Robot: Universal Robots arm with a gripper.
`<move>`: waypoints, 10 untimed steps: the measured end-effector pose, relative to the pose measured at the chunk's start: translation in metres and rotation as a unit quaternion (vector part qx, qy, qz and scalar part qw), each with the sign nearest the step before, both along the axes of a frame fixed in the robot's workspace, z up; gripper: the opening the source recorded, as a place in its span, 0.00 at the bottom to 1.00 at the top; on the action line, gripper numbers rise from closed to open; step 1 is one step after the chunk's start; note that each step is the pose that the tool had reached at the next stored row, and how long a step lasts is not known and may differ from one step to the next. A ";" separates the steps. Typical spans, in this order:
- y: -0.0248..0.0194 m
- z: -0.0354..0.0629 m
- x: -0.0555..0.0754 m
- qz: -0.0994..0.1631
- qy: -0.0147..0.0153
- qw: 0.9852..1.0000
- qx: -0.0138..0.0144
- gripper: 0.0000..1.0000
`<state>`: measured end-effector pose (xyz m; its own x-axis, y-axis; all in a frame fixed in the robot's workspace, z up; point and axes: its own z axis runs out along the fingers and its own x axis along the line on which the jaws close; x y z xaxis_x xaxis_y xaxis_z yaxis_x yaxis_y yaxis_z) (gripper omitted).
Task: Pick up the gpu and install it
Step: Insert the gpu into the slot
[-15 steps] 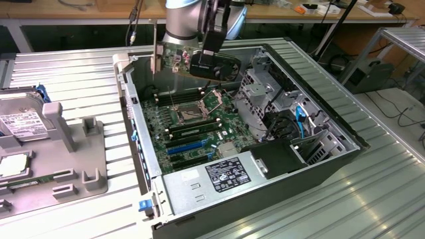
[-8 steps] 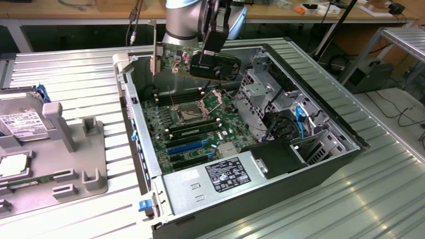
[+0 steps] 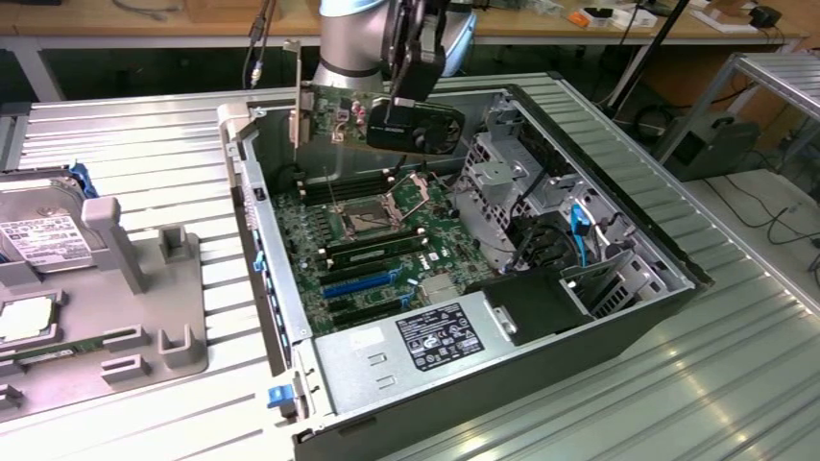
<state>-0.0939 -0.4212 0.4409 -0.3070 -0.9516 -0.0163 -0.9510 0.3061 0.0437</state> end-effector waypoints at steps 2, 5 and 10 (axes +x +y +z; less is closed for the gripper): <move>0.0000 0.0000 0.000 0.005 0.000 1.000 0.000 0.27; 0.0000 0.0000 0.000 0.014 0.000 1.000 0.000 0.27; 0.0000 0.0000 0.000 0.032 0.000 0.999 0.000 0.27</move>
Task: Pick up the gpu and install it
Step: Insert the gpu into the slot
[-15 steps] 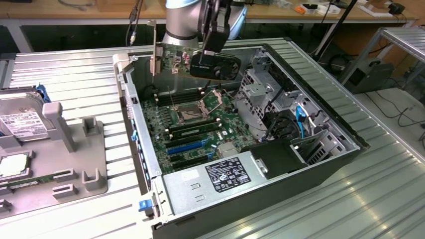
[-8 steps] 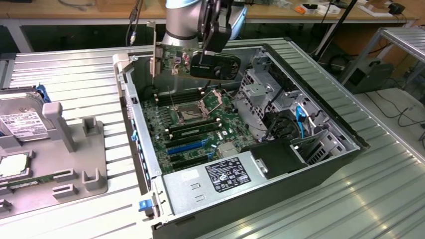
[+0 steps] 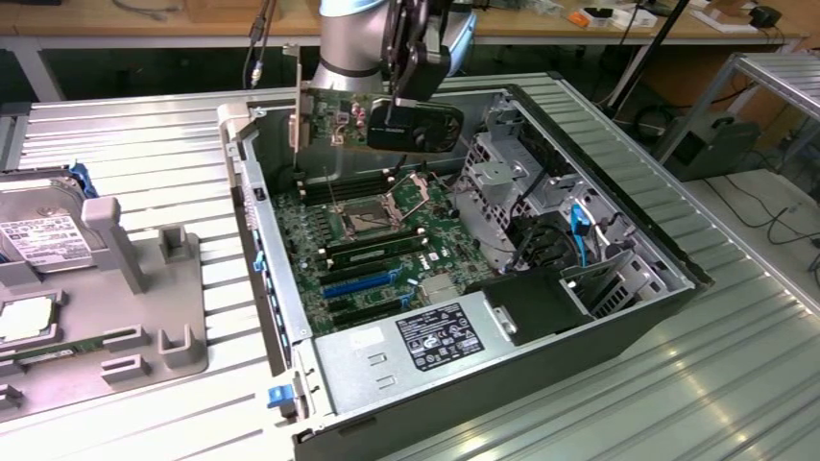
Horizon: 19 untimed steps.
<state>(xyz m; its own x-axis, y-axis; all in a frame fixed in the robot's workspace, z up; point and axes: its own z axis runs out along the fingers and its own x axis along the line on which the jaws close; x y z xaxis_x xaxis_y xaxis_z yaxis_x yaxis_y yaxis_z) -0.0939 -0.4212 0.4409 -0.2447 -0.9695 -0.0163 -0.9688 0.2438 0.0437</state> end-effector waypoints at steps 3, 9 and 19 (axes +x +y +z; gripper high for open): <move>0.0000 0.0000 0.000 0.010 0.000 1.000 0.000 0.27; 0.0000 0.0000 0.000 0.045 0.000 0.999 0.000 0.27; 0.0000 0.0000 0.000 0.093 0.000 0.996 0.000 0.27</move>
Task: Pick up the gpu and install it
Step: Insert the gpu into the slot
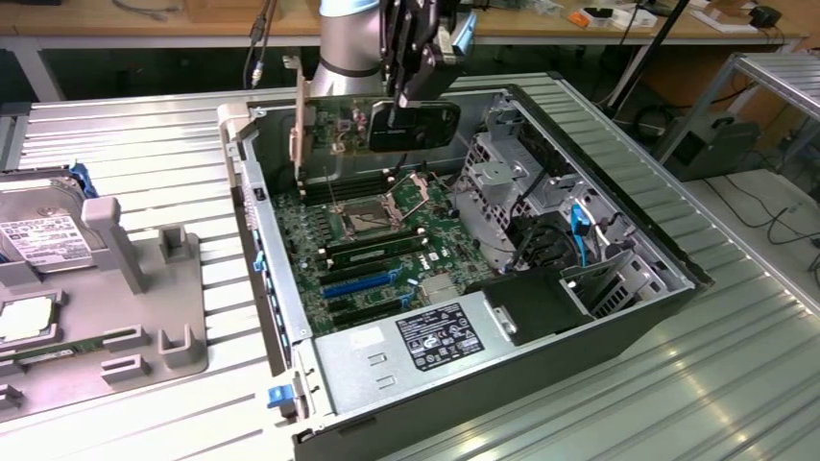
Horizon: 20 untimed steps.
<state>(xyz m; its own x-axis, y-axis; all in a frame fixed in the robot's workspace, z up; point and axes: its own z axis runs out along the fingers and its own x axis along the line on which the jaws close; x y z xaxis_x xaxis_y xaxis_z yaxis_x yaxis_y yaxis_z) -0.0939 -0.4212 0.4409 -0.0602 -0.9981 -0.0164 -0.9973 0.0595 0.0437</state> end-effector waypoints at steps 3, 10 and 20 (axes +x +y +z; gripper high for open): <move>0.0000 0.0000 0.000 0.013 0.000 1.000 0.000 0.27; 0.0000 0.0000 0.000 0.015 0.000 1.000 0.000 0.27; 0.0000 0.0000 0.000 0.031 0.000 1.000 0.000 0.27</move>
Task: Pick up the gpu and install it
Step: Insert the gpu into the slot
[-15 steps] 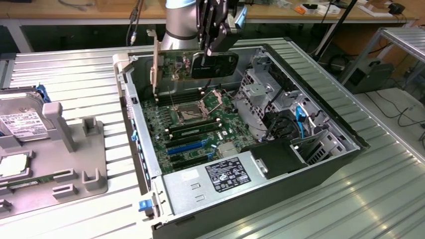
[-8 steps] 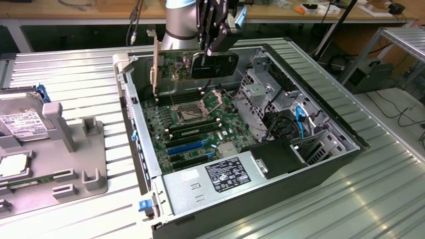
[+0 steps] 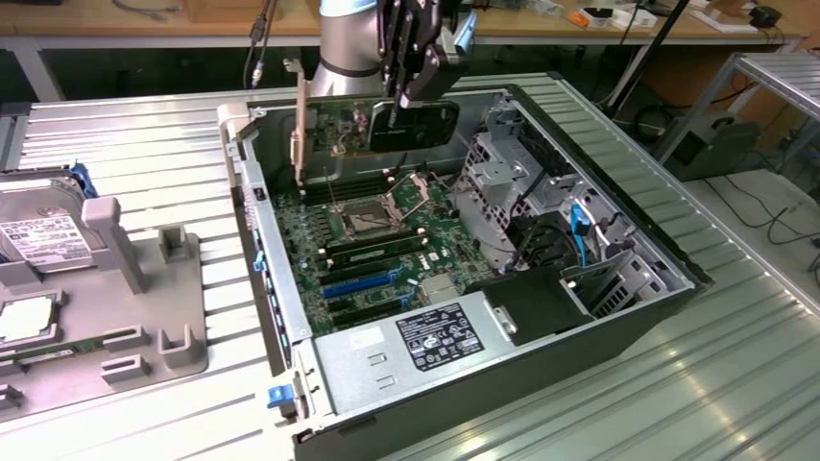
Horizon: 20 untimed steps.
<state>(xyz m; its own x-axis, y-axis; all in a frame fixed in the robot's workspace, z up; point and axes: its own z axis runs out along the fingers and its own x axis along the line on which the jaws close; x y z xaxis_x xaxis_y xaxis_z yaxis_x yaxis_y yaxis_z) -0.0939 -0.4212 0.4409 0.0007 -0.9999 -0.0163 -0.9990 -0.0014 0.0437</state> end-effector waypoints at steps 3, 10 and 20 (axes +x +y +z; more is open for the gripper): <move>0.0000 0.0000 0.000 0.011 0.000 1.000 0.000 0.27; 0.0000 0.0000 0.000 0.036 0.000 0.999 0.000 0.27; 0.0000 0.0000 0.000 0.036 0.000 0.999 0.000 0.27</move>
